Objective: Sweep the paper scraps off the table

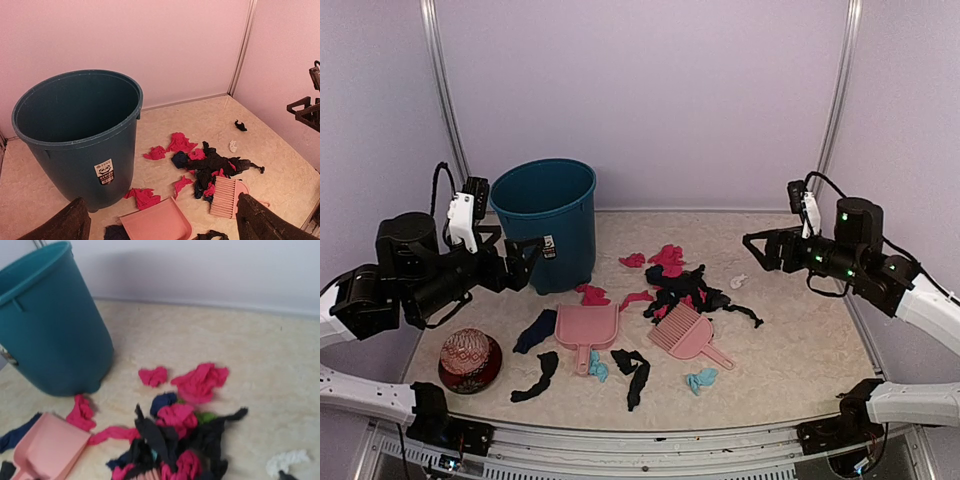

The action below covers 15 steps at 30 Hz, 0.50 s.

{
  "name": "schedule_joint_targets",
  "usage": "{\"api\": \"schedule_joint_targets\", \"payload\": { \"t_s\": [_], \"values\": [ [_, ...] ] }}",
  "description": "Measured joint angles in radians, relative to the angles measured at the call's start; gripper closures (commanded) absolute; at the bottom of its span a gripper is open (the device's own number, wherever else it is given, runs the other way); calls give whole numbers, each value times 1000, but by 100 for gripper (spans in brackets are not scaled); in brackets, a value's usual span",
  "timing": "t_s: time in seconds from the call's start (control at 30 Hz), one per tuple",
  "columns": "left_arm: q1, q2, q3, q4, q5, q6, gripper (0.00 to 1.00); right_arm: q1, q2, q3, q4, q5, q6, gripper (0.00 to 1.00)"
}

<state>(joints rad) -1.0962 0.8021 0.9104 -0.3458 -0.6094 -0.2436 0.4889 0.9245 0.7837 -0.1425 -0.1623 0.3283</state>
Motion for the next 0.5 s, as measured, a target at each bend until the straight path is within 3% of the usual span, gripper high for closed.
{"api": "schedule_joint_targets", "payload": {
  "t_s": [0.23,0.5],
  "values": [
    [2,-31,-48,24,19,32,1,0,18,5,-108,-46,-16,1],
    [2,-34,-52,23,26,27,1,2,101,5,-225,-114,-40,10]
  ]
}}
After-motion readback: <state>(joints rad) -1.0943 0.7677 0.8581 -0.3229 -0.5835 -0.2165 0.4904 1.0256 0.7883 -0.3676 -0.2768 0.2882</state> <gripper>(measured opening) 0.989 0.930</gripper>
